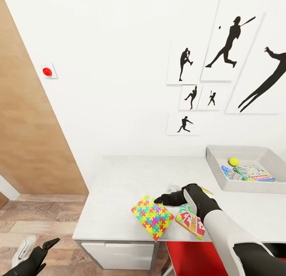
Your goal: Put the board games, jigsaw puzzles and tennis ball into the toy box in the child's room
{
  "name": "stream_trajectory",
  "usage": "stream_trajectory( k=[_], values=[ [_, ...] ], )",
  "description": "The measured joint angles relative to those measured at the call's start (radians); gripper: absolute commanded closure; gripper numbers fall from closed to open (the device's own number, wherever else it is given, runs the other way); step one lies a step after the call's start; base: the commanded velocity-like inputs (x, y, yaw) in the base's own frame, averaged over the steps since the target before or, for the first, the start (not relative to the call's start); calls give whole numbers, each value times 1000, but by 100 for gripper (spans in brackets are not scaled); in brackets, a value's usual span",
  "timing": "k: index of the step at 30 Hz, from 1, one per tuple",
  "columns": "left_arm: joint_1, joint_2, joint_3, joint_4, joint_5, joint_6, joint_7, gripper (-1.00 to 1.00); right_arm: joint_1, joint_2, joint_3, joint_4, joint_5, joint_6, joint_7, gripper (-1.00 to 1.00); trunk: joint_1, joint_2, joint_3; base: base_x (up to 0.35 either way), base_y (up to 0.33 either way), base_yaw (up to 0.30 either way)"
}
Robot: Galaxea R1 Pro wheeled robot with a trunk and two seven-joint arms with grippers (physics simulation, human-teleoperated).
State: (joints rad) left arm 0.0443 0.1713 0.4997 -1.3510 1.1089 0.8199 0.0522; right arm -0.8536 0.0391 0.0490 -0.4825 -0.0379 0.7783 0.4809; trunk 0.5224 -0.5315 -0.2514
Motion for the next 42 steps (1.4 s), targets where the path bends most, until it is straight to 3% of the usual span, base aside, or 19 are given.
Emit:
stream_trajectory(
  k=[5,13,17,22,42],
  values=[
    [10,-22,-8,22,-10,-5,5,-100,1,9,1,0,0,4,-1,-100,0,0,0,0,0,79],
    [13,-28,-15,27,-8,-5,4,-100,1,17,3,0,0,13,-2,-100,0,0,0,0,0,231],
    [14,-29,-18,32,-9,-5,4,-100,2,16,83,-1,-2,30,-2,-100,0,0,0,0,0,149],
    [14,-30,-19,47,-9,-5,5,-100,2,15,118,-1,-5,51,-2,-100,0,0,0,-1,0,32],
    [14,-30,-18,53,-8,-6,5,-100,2,15,126,-2,-4,56,-3,-100,0,0,0,-73,0,2]
  ],
)
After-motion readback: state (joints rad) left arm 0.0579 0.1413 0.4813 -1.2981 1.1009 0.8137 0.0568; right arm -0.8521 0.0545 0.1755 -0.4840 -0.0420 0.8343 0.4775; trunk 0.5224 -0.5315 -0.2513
